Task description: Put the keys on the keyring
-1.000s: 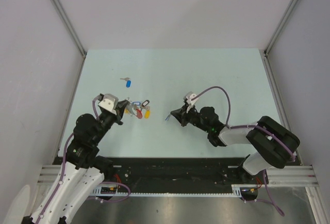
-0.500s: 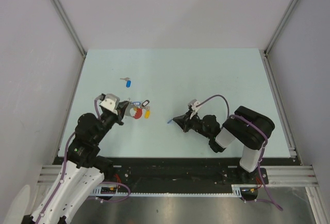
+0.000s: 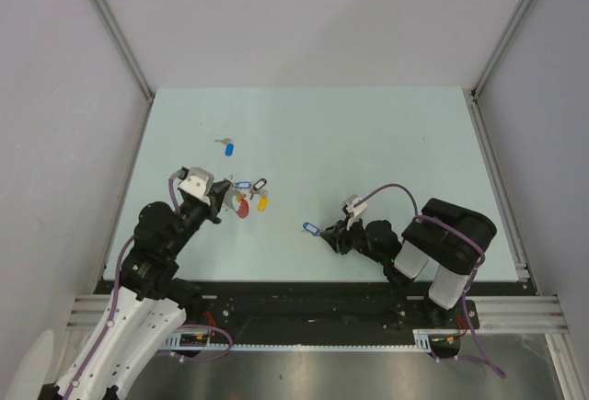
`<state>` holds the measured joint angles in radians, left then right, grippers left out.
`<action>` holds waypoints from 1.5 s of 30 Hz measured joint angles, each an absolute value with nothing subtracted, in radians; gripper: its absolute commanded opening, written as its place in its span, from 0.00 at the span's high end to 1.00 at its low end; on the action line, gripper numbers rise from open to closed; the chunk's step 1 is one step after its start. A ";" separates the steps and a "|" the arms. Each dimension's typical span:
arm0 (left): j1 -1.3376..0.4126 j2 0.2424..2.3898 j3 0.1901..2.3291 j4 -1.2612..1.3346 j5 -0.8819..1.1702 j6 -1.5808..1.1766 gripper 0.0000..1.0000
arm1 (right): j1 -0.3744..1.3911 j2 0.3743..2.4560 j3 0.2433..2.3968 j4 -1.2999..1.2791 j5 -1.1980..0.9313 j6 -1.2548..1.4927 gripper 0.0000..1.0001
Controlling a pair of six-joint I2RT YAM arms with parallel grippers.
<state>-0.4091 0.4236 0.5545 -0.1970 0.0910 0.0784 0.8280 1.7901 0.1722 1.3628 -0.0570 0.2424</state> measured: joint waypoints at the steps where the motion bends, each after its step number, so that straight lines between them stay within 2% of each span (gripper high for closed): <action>1: -0.409 0.424 0.554 -0.197 0.091 0.078 0.99 | 0.833 1.765 0.168 1.338 -0.051 0.242 0.65; 6: -0.409 0.423 0.554 -0.197 0.091 0.078 1.00 | 0.850 1.533 0.202 1.060 -0.003 0.234 0.58; 12: -0.409 0.421 0.554 -0.197 0.093 0.078 1.00 | 0.851 1.354 0.378 0.628 0.015 0.209 0.56; 17: -0.409 0.408 0.554 -0.197 0.097 0.078 1.00 | 0.811 1.343 0.554 0.304 -0.048 0.195 0.56; 24: -0.409 0.403 0.554 -0.197 0.109 0.078 0.99 | 0.682 1.428 0.779 -0.073 -0.252 0.128 0.56; 34: -0.409 0.396 0.554 -0.197 0.117 0.079 1.00 | 0.607 1.652 0.930 -0.296 -0.459 0.008 0.58; 45: -0.409 0.397 0.554 -0.197 0.120 0.079 0.99 | 0.605 1.785 1.010 -0.333 -0.577 -0.058 0.61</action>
